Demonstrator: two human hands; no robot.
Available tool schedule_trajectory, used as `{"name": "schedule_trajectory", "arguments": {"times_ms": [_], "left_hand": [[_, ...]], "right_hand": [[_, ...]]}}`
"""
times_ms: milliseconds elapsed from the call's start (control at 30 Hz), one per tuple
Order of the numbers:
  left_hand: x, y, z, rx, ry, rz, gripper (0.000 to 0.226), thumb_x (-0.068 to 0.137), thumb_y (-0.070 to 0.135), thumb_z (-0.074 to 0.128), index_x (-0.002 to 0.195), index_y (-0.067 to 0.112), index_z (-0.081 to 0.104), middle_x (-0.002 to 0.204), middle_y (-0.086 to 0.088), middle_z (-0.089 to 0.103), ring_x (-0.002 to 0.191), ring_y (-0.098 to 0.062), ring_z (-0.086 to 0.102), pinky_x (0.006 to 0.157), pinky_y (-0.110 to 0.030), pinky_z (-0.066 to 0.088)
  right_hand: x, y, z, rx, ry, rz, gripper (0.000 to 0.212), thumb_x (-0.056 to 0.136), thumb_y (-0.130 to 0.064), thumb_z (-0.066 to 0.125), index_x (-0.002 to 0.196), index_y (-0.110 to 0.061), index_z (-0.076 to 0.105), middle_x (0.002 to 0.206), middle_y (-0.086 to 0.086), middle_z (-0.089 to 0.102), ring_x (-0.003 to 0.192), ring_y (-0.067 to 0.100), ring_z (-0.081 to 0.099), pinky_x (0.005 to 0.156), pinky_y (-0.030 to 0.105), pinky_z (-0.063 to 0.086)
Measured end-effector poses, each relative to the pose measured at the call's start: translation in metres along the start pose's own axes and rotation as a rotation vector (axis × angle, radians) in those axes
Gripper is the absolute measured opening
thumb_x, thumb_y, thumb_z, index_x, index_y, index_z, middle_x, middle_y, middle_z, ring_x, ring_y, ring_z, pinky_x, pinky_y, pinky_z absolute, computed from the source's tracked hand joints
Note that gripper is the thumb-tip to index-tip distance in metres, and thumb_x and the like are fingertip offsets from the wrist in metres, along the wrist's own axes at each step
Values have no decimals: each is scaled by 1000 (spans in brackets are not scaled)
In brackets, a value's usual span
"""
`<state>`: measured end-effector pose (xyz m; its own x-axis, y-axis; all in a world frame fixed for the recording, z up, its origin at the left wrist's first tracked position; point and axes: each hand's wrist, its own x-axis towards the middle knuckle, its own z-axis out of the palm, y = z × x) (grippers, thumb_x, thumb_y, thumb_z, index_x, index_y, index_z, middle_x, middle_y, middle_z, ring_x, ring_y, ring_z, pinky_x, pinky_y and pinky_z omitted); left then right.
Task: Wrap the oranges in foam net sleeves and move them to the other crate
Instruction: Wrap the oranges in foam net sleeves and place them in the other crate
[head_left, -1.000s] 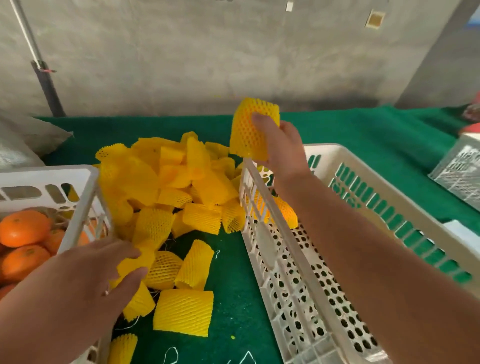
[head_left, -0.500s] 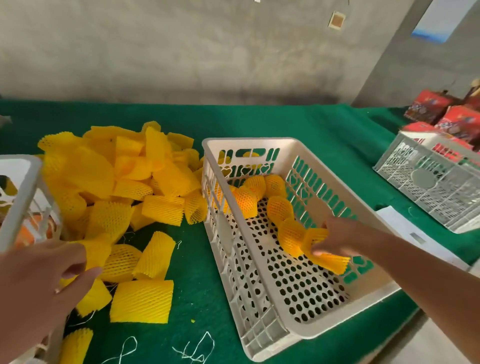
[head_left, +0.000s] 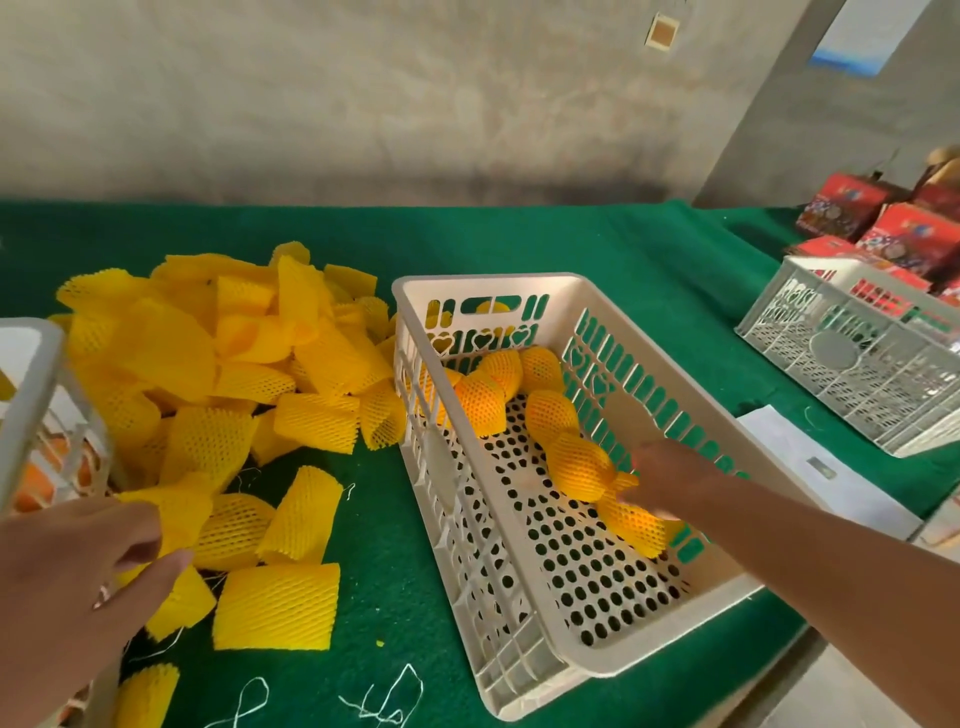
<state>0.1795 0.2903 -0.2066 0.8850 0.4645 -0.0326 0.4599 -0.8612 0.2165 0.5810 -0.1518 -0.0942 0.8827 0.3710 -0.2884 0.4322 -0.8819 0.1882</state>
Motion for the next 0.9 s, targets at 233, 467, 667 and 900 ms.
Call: {"name": "schedule_trajectory", "arguments": {"times_ms": [233, 467, 667, 900], "left_hand": [[-16, 36, -31, -151, 192, 49, 17, 92, 73, 42, 90, 57, 42, 85, 34, 41, 75, 7, 43, 58, -20, 34], [-39, 102, -126, 40, 144, 161, 34, 87, 63, 56, 72, 49, 29, 56, 20, 29, 35, -4, 30, 37, -11, 23], [-50, 123, -135, 80, 90, 74, 38, 93, 73, 30, 75, 41, 36, 77, 19, 52, 58, -2, 54, 50, -18, 48], [-47, 123, -129, 132, 86, 75, 41, 96, 72, 17, 91, 38, 40, 87, 16, 52, 69, -3, 53, 64, -19, 52]], "right_hand": [[-18, -24, -36, 399, 247, -143, 22, 99, -30, 67, 117, -18, 68, 106, 0, 71, 85, 11, 64, 85, 35, 57], [-68, -158, -102, 701, 372, -540, 10, 99, -39, 63, 106, -40, 70, 93, -33, 64, 92, -17, 61, 68, 2, 43], [-61, -281, -104, 519, 164, -768, 30, 101, -38, 62, 129, -27, 65, 123, -2, 68, 105, 18, 64, 86, 36, 56], [-28, -335, -51, -92, -162, -784, 76, 95, -38, 73, 159, -20, 35, 146, 10, 51, 127, 33, 56, 92, 41, 55]]}}
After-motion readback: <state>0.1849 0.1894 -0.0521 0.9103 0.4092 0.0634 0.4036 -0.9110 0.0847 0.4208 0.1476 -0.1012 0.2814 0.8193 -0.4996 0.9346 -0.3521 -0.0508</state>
